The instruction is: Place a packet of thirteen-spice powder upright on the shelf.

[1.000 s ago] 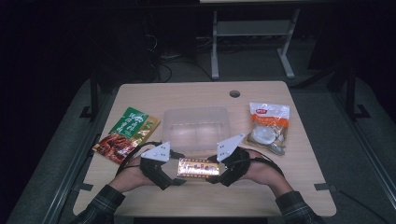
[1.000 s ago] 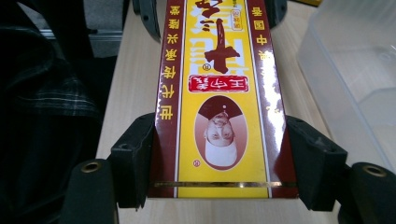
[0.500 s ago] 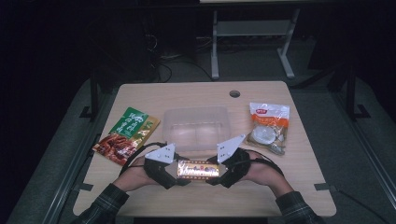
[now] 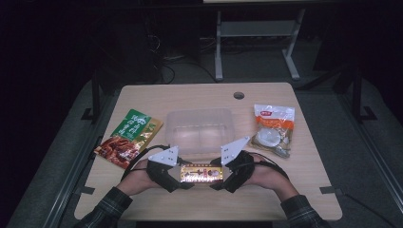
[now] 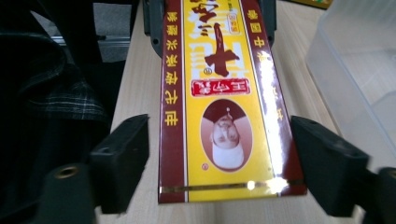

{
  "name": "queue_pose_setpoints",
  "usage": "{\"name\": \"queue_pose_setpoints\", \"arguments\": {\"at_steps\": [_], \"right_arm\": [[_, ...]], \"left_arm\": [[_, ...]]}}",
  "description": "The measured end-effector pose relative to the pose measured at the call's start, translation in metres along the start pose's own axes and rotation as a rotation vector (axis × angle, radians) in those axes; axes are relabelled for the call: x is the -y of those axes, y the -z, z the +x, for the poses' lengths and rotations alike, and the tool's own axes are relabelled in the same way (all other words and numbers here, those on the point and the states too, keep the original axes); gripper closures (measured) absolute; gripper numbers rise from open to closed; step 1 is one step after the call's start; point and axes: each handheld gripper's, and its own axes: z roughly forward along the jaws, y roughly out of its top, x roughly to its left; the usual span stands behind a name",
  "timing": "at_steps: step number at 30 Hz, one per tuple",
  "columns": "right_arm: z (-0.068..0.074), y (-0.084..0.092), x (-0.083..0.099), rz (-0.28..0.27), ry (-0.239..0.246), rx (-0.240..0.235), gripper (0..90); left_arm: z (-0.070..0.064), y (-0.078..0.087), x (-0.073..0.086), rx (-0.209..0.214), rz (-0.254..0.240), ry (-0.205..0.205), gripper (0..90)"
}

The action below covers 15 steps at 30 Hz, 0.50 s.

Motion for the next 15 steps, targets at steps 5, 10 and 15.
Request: {"name": "queue_pose_setpoints", "arguments": {"at_steps": [5, 10, 15], "right_arm": [[0.000, 0.006, 0.007, -0.007, -0.047, 0.044, 13.8], [0.004, 0.017, 0.021, -0.025, -0.102, 0.105, 13.7], [0.011, 0.026, 0.037, -0.023, -0.168, 0.173, 13.7]], "left_arm": [[0.003, 0.004, 0.005, -0.014, 0.008, 0.015, 31.6], [0.006, 0.008, 0.008, -0.028, 0.018, 0.024, 31.6], [0.008, 0.012, 0.009, -0.039, 0.024, 0.037, 31.6]]}}
